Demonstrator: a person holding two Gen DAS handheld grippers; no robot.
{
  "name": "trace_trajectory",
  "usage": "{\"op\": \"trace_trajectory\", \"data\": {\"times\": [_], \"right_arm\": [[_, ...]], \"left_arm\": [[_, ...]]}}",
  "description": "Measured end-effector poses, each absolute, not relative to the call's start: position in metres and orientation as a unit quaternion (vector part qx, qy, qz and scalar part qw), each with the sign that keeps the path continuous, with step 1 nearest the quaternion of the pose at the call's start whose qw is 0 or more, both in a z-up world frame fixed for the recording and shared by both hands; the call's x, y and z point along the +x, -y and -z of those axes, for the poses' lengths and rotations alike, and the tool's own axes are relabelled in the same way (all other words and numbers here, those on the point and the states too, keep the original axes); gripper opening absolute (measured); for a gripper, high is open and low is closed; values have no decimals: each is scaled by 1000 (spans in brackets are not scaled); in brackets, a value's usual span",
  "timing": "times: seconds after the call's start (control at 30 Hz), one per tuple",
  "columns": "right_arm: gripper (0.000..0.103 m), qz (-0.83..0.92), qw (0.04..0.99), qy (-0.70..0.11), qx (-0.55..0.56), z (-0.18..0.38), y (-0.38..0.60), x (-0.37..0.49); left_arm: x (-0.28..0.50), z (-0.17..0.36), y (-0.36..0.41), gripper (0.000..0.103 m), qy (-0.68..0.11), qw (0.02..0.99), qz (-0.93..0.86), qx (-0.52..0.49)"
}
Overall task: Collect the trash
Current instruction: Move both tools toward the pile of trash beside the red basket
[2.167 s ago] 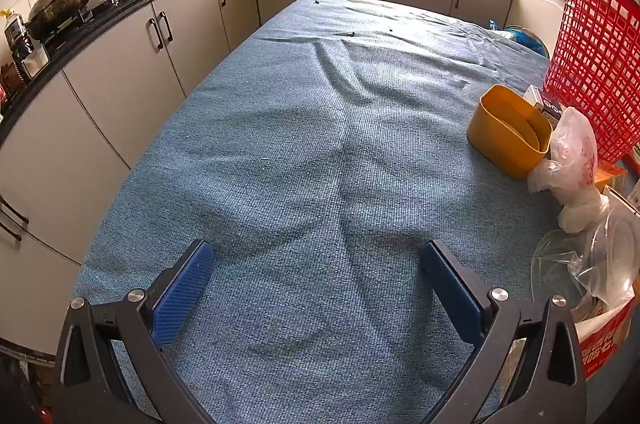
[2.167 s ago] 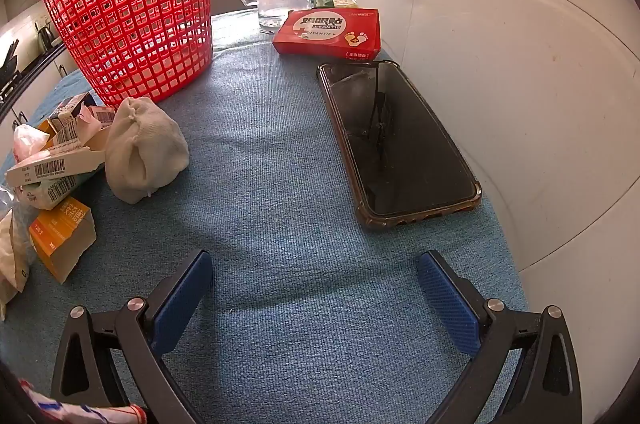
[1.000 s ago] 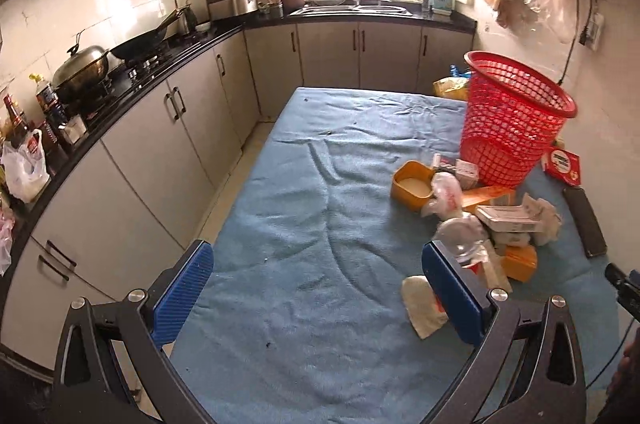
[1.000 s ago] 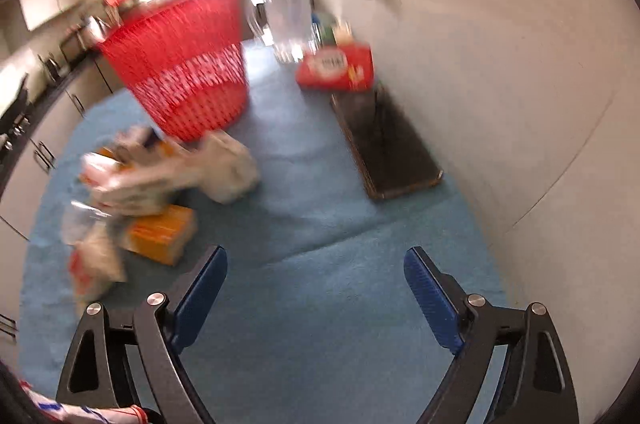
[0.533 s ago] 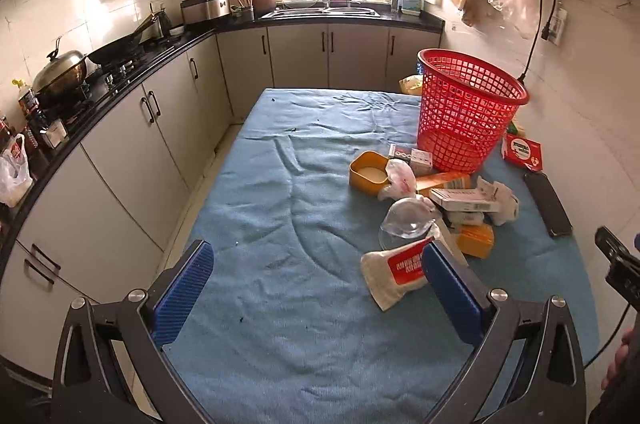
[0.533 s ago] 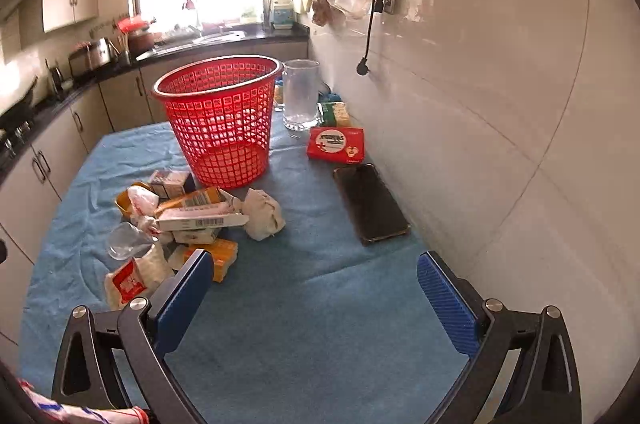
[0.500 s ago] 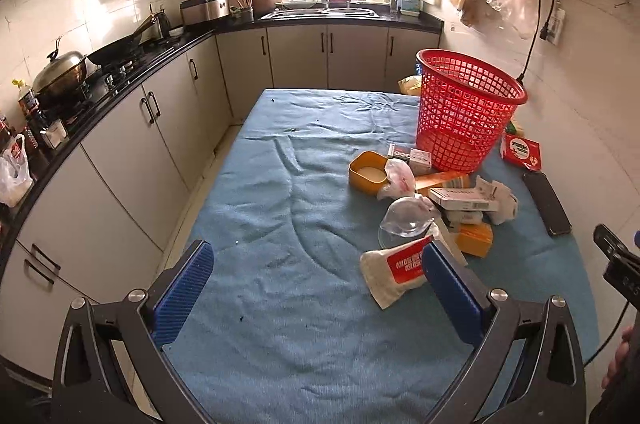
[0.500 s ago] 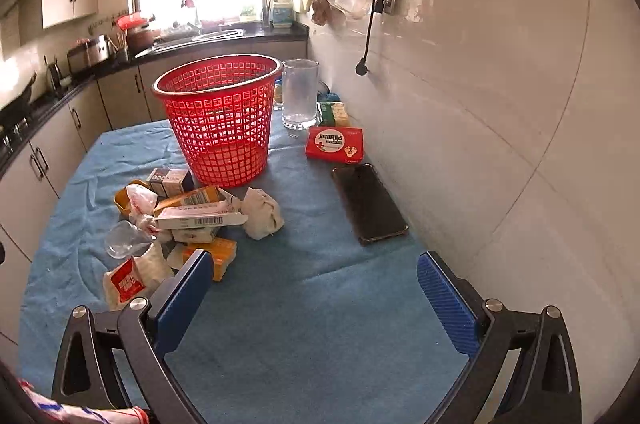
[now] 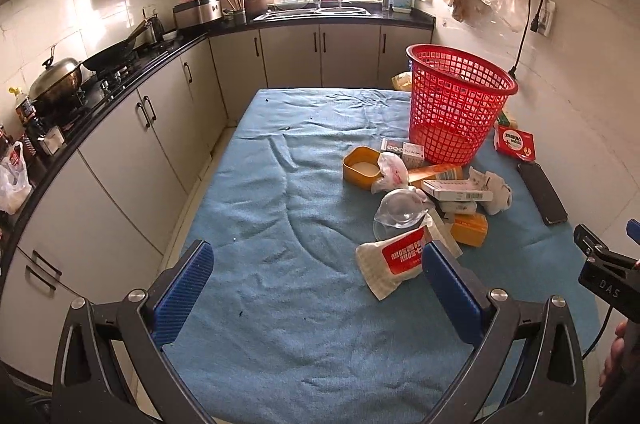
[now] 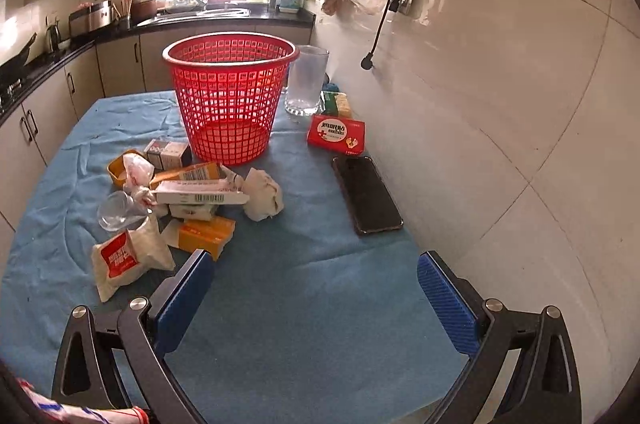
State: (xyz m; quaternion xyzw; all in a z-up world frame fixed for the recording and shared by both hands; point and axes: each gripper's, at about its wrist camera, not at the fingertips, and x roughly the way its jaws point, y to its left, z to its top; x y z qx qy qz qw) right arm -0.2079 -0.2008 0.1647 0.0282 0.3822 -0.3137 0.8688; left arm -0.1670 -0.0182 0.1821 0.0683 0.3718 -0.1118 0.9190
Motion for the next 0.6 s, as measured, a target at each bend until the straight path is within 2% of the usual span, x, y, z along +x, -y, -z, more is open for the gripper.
{"op": "trace_trajectory", "data": {"times": [0.6], "right_arm": [[103,315,858,-403,43,-154,203,-203]], "left_arm": [[-162,-174,13,103,-389,912,114,65]]}}
